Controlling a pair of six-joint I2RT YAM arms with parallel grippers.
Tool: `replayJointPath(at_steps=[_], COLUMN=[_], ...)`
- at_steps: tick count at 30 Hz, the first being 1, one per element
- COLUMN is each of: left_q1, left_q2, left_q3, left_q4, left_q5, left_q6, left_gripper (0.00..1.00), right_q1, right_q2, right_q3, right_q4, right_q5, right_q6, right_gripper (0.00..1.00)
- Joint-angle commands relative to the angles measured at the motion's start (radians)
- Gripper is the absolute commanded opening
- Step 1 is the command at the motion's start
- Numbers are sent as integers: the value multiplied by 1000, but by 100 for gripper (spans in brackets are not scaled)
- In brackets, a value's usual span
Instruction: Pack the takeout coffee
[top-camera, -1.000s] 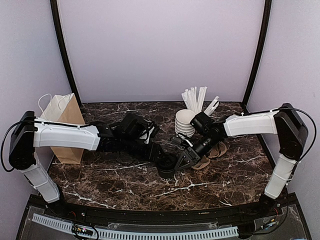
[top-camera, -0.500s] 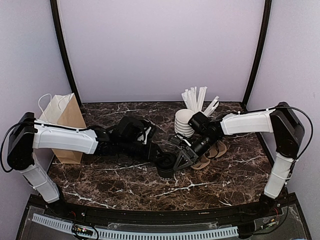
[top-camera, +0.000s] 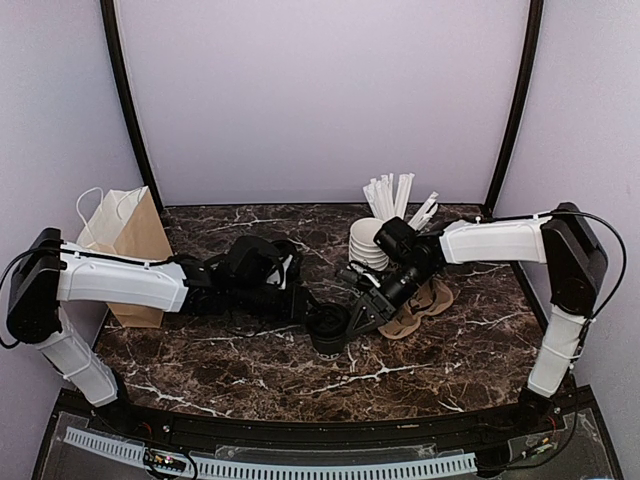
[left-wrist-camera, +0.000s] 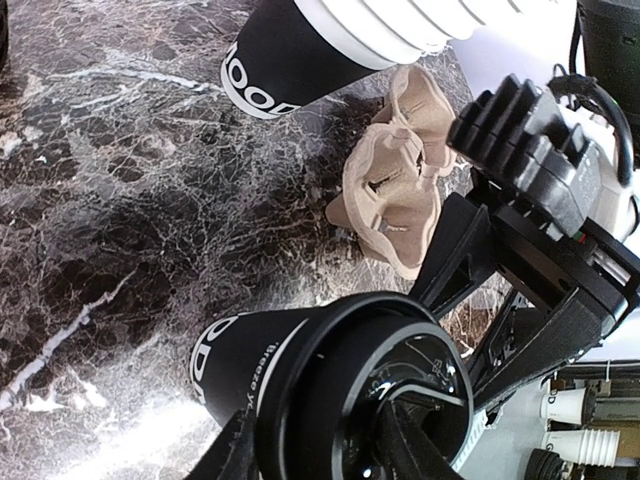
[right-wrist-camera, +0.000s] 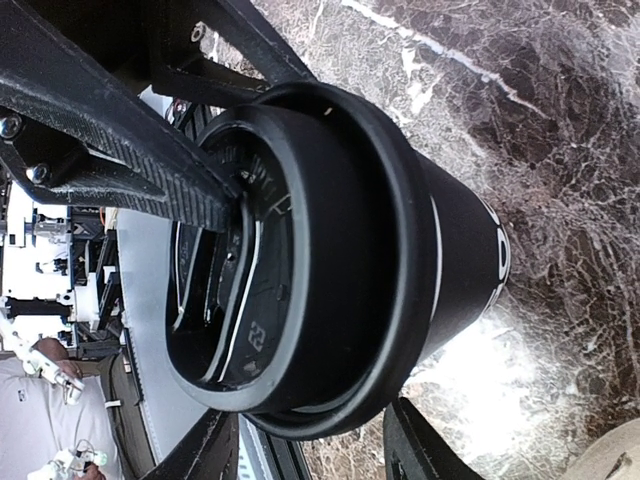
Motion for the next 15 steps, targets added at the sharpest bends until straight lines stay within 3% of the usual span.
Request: replayJointPath(at_steps=[1,15], left_q1=[-28,-39], left_q2=[-7,-30], left_q3=[-53,-60], left_q4=[-142,-152], left_q5=[30,20], left_q6=[-23,-68], left_gripper=[41,41], right_q1=[-8,-5], right_q2=[20,68], right_q3=[36,102], right_q4=[19,17], right_q5=[113,77], right_q6=[-3,43], right_gripper=[50,51])
